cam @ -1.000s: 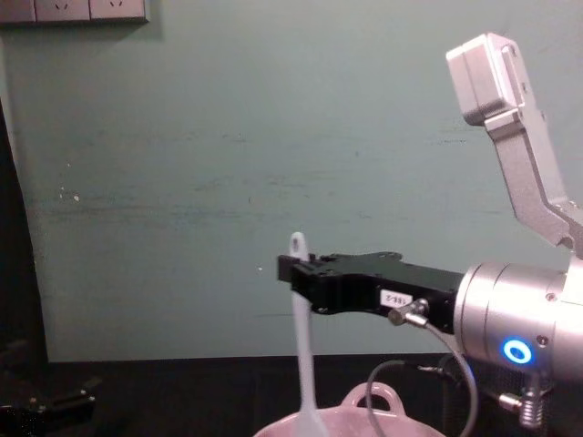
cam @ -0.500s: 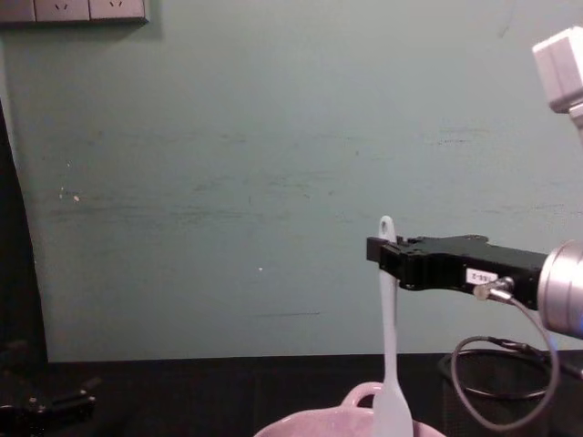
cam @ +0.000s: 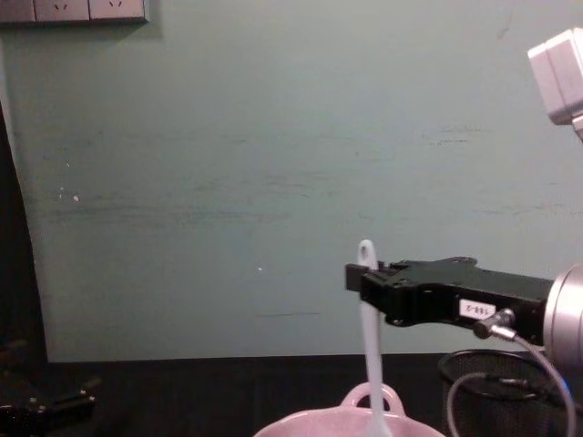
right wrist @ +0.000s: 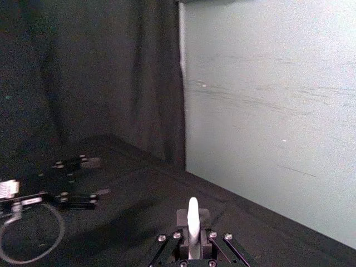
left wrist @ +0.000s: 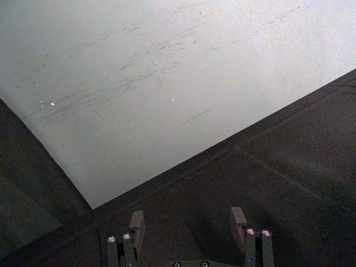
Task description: Use the one hand to pick up the spoon and stir the clear water in the bowl.
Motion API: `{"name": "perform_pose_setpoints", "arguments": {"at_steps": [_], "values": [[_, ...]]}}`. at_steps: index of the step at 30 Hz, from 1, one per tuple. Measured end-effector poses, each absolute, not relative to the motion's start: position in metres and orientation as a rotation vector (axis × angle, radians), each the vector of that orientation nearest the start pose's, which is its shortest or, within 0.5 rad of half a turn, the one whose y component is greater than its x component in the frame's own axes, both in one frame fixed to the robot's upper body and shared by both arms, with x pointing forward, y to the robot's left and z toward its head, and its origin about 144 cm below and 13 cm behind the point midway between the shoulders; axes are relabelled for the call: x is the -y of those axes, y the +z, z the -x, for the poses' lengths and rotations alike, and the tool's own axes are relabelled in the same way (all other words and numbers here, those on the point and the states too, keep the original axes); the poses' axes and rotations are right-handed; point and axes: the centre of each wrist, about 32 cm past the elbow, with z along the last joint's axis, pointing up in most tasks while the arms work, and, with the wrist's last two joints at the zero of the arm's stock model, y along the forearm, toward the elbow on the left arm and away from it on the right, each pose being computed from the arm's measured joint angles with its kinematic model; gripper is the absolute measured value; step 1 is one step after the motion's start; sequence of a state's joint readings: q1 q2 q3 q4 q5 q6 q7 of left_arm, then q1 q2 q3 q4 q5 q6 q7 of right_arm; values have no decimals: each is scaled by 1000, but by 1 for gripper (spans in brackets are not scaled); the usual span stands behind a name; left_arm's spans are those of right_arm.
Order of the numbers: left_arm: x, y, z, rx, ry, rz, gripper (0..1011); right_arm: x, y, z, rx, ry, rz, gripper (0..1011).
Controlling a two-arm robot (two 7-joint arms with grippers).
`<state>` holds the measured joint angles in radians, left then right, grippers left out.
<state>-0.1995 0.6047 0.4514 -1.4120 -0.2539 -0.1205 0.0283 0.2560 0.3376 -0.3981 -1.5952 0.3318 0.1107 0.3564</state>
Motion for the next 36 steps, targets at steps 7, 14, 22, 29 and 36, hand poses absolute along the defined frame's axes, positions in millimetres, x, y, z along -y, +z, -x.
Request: {"name": "perform_pose_setpoints", "arguments": {"at_steps": [7, 14, 22, 29, 36], "values": [[-310, 1140, -489, 285, 1248, -305, 1011, 187, 1210, -492, 79, -771, 36, 118], [-310, 1140, -489, 285, 1248, -304, 1011, 173, 1210, -486, 75, -723, 21, 118], [-310, 1140, -489, 285, 1248, -305, 1011, 163, 1208, -496, 70, -712, 7, 118], [-310, 1140, -489, 285, 1248, -304, 1011, 164, 1202, -517, 50, -750, 2, 118], [-310, 1140, -489, 285, 1248, -304, 1011, 187, 1203, -533, 52, -847, 6, 118]]}}
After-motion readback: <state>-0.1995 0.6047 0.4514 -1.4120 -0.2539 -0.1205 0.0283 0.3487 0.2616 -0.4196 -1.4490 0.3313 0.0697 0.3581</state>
